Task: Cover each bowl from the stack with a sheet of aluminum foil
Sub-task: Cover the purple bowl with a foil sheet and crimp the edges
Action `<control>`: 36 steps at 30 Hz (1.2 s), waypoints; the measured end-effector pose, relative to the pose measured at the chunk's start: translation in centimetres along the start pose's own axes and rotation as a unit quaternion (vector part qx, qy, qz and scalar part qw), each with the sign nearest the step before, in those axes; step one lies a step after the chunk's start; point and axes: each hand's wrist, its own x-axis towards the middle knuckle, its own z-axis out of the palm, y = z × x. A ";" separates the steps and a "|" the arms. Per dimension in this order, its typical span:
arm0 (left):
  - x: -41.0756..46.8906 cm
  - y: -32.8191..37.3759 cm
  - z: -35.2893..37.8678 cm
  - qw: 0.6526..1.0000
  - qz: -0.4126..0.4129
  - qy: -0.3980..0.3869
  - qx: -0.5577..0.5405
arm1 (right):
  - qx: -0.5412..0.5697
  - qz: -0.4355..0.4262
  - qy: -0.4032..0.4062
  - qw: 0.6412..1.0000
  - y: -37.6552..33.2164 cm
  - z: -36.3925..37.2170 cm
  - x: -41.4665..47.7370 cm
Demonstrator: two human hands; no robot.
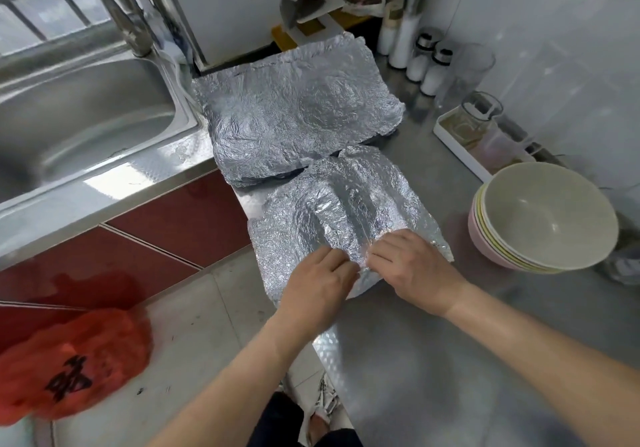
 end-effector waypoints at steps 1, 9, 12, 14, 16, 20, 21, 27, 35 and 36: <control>0.0 0.5 -0.2 1.000 -0.008 0.001 -0.011 | 0.000 0.012 -0.010 1.000 0.2 -0.2 -0.4; -0.3 -0.9 -2.5 0.996 -0.034 0.025 -0.075 | 0.170 0.175 0.012 0.970 -2.9 -0.5 -0.5; -0.7 -1.8 -2.2 0.998 -0.024 0.000 -0.064 | 0.164 0.178 0.003 0.970 -3.9 0.8 -0.4; -1.0 -2.3 -2.1 0.998 -0.022 -0.009 -0.065 | 0.146 0.184 -0.001 0.972 -4.2 1.4 -0.4; -1.1 -2.6 -1.9 0.998 -0.006 -0.012 -0.059 | 0.122 0.185 0.007 0.975 -4.1 1.7 -0.5; -0.8 -3.3 -1.5 0.999 0.025 -0.008 -0.037 | 0.094 0.170 0.040 0.980 -3.5 1.9 -0.3; -0.7 -3.4 -1.4 0.999 0.028 -0.002 -0.031 | 0.092 0.172 0.041 0.980 -3.2 1.8 -0.2; 0.3 -3.0 -0.6 0.999 0.036 0.012 -0.002 | 0.123 0.192 0.016 0.974 -1.5 1.1 0.1; 0.8 -2.6 0.4 0.998 0.049 0.019 0.023 | 0.142 0.179 -0.005 0.974 -1.5 1.0 0.8; 1.0 -2.4 0.5 0.998 0.052 0.020 0.027 | 0.135 0.172 -0.003 0.976 -1.5 1.2 0.9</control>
